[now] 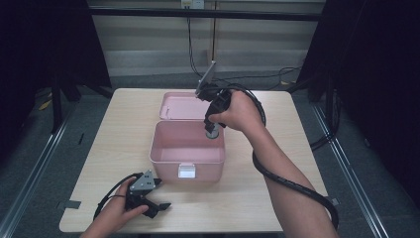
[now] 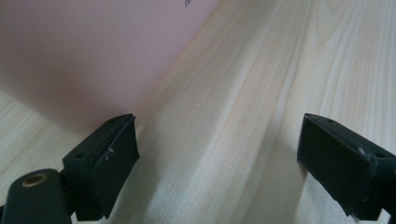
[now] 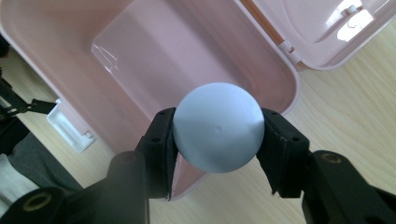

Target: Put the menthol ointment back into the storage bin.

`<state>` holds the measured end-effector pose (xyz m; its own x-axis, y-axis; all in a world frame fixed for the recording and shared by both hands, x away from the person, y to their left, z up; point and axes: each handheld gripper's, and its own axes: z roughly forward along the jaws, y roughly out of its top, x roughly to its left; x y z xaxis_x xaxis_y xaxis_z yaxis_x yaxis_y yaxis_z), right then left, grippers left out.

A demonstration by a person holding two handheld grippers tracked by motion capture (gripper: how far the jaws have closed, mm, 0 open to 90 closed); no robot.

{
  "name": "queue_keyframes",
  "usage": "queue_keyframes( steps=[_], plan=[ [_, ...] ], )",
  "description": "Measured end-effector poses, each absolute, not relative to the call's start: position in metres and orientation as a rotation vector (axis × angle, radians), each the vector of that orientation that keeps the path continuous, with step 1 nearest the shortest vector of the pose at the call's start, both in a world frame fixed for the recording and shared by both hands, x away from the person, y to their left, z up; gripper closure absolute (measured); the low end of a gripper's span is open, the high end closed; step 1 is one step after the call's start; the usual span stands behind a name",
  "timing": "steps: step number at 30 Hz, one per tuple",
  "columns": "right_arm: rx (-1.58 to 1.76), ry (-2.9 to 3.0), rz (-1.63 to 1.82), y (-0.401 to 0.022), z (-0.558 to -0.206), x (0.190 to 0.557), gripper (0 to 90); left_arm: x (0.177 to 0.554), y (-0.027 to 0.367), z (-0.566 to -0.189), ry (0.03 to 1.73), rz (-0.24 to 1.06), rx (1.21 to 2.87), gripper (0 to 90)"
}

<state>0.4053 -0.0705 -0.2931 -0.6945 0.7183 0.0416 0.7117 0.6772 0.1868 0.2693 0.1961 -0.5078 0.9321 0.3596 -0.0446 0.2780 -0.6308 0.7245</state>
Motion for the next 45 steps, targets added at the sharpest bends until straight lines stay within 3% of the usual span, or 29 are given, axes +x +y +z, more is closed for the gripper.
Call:
queue_keyframes(
  steps=[45],
  plan=[
    [1.534, 2.673, 0.268, -0.048, -0.359, 0.429, 50.9, 0.27, 0.195, -0.508, 0.436, 0.132, 2.296, 9.8]
  ],
)
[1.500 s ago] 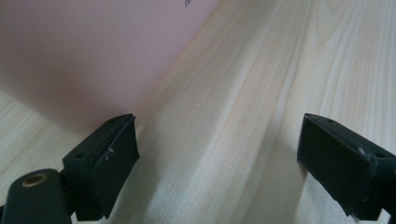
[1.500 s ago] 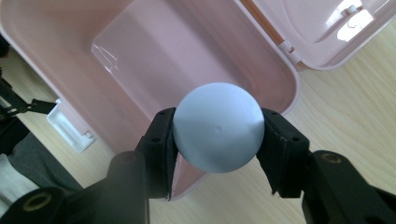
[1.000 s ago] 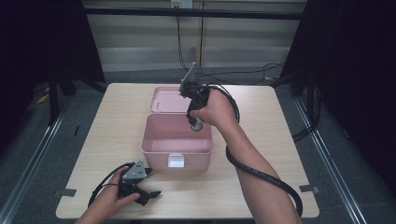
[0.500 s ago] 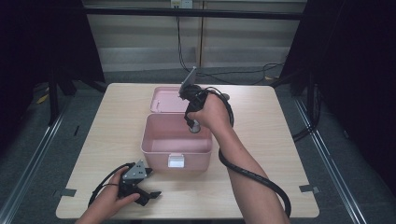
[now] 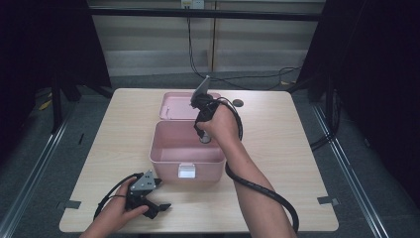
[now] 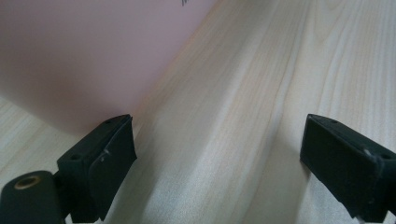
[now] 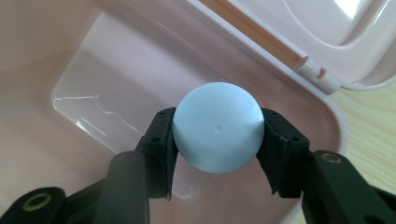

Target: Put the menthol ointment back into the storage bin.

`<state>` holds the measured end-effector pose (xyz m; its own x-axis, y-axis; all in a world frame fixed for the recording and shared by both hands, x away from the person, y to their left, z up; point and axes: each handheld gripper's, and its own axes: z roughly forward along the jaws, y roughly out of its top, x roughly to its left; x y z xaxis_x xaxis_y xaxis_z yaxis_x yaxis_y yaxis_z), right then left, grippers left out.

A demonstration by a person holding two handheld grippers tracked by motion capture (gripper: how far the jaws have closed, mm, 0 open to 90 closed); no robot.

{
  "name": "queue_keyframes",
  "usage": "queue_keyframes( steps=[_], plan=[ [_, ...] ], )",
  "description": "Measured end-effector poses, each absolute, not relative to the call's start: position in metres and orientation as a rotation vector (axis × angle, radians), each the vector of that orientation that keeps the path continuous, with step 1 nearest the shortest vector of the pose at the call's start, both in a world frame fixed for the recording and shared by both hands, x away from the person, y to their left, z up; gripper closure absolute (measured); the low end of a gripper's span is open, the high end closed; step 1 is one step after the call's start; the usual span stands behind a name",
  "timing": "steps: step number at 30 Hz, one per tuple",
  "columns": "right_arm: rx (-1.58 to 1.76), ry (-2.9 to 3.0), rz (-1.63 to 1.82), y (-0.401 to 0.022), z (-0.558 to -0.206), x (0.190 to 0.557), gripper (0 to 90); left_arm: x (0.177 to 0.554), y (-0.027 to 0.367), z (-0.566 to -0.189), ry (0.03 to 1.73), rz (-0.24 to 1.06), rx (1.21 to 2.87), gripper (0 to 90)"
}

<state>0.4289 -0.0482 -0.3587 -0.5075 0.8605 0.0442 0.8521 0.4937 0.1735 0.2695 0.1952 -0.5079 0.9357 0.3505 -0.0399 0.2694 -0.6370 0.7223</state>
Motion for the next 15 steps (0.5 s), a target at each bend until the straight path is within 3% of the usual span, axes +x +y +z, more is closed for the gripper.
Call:
queue_keyframes(
  steps=[15],
  plan=[
    [1.631, 2.616, 0.242, -0.049, -0.382, 0.433, 50.9, 0.269, 0.195, -0.508, 0.433, 0.13, 2.297, 9.1]
  ],
)
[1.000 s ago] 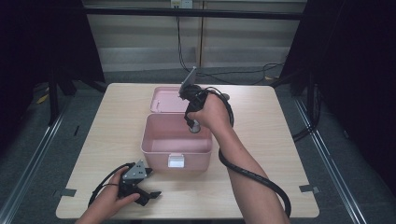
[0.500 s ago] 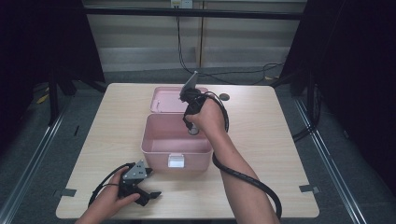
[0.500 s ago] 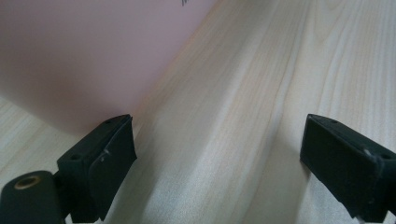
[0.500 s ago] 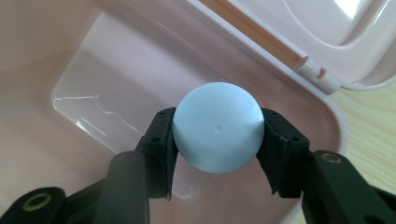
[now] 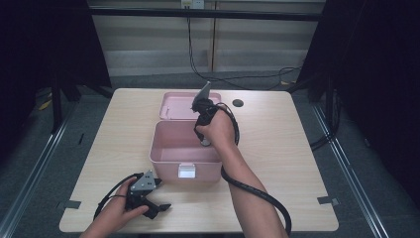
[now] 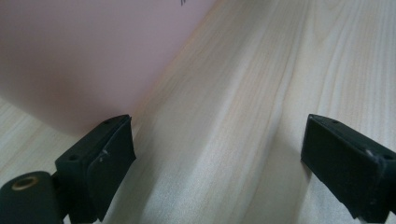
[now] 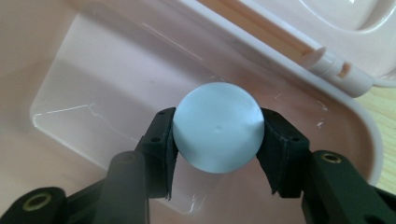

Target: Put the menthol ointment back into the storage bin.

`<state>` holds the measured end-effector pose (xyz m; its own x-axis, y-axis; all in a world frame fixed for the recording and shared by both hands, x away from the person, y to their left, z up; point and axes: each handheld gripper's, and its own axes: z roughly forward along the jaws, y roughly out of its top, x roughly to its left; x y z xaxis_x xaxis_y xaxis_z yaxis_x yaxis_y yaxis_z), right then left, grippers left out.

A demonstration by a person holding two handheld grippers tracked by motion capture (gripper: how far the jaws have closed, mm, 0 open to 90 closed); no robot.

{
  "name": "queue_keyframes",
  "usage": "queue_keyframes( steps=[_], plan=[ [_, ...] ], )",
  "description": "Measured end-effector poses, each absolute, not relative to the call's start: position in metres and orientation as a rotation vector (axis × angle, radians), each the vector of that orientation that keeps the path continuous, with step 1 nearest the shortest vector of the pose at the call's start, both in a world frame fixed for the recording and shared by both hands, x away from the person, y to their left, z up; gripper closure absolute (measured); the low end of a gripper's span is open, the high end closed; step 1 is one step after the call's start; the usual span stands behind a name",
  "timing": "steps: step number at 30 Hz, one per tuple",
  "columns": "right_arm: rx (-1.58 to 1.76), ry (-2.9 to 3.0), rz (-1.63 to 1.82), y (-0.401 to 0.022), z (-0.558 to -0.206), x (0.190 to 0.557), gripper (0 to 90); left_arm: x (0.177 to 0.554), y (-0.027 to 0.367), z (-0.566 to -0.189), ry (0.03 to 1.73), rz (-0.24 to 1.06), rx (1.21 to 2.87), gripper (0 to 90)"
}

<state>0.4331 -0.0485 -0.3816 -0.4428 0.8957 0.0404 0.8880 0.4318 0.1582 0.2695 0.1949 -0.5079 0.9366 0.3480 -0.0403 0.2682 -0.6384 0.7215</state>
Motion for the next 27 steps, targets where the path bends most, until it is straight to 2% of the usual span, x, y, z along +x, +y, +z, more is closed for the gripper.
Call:
queue_keyframes(
  steps=[27],
  plan=[
    [1.663, 2.564, 0.256, -0.047, -0.405, 0.435, 50.8, 0.269, 0.195, -0.508, 0.434, 0.13, 2.297, 9.0]
  ],
)
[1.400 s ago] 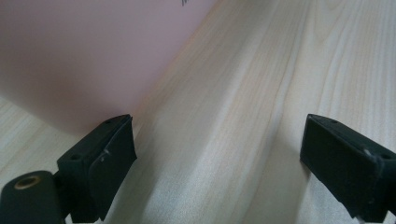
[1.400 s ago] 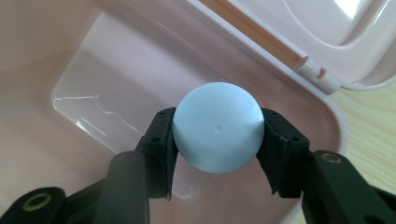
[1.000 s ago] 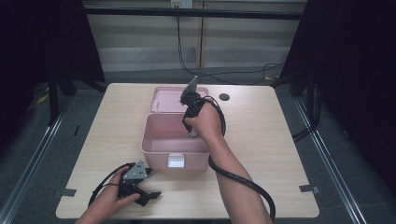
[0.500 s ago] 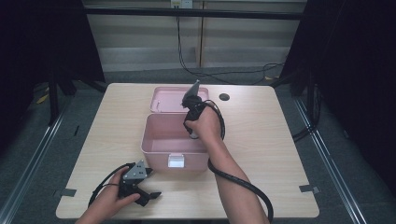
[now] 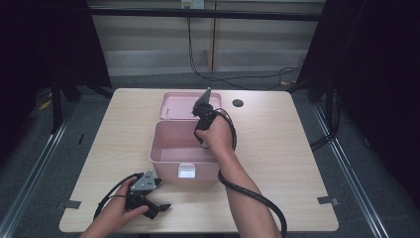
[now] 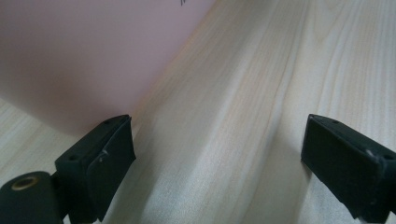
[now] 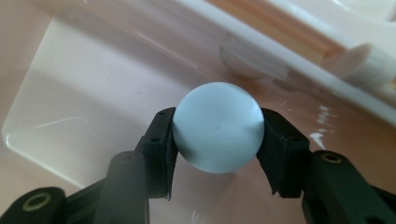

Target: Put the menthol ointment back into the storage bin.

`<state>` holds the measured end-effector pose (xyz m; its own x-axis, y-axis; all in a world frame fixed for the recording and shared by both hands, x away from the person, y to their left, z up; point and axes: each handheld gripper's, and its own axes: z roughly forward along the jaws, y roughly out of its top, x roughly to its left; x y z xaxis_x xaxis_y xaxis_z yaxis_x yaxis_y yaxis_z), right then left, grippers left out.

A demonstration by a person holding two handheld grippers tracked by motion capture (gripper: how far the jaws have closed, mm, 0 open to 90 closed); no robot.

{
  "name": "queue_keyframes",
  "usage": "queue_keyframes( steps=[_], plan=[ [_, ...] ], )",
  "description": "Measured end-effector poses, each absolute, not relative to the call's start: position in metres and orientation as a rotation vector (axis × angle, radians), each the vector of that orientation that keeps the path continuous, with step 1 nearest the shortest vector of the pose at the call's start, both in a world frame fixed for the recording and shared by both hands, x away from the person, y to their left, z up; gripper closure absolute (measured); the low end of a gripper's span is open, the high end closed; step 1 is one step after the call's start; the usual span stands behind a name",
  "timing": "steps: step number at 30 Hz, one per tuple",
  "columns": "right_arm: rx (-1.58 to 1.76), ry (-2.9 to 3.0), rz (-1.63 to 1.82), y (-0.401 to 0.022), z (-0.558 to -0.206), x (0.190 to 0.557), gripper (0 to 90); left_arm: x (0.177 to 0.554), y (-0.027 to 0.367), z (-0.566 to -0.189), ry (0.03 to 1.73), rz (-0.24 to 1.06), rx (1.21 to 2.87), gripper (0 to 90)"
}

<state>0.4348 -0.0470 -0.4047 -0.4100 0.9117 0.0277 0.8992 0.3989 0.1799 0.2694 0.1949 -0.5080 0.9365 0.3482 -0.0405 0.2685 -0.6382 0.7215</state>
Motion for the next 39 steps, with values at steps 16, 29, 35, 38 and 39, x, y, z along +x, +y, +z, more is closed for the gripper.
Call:
queue_keyframes(
  steps=[16, 29, 35, 38, 39],
  plan=[
    [1.674, 2.521, 0.255, -0.045, -0.415, 0.434, 50.7, 0.269, 0.195, -0.508, 0.434, 0.132, 2.298, 9.1],
    [1.696, 2.5, 0.255, -0.044, -0.42, 0.433, 50.6, 0.269, 0.195, -0.508, 0.434, 0.133, 2.298, 9.0],
    [1.693, 2.503, 0.258, -0.044, -0.421, 0.433, 50.5, 0.269, 0.195, -0.508, 0.435, 0.133, 2.3, 9.0],
    [1.691, 2.504, 0.26, -0.044, -0.422, 0.433, 50.4, 0.269, 0.195, -0.508, 0.435, 0.134, 2.3, 9.0],
    [1.69, 2.505, 0.258, -0.044, -0.422, 0.432, 50.5, 0.269, 0.195, -0.508, 0.435, 0.134, 2.3, 9.0]
  ],
)
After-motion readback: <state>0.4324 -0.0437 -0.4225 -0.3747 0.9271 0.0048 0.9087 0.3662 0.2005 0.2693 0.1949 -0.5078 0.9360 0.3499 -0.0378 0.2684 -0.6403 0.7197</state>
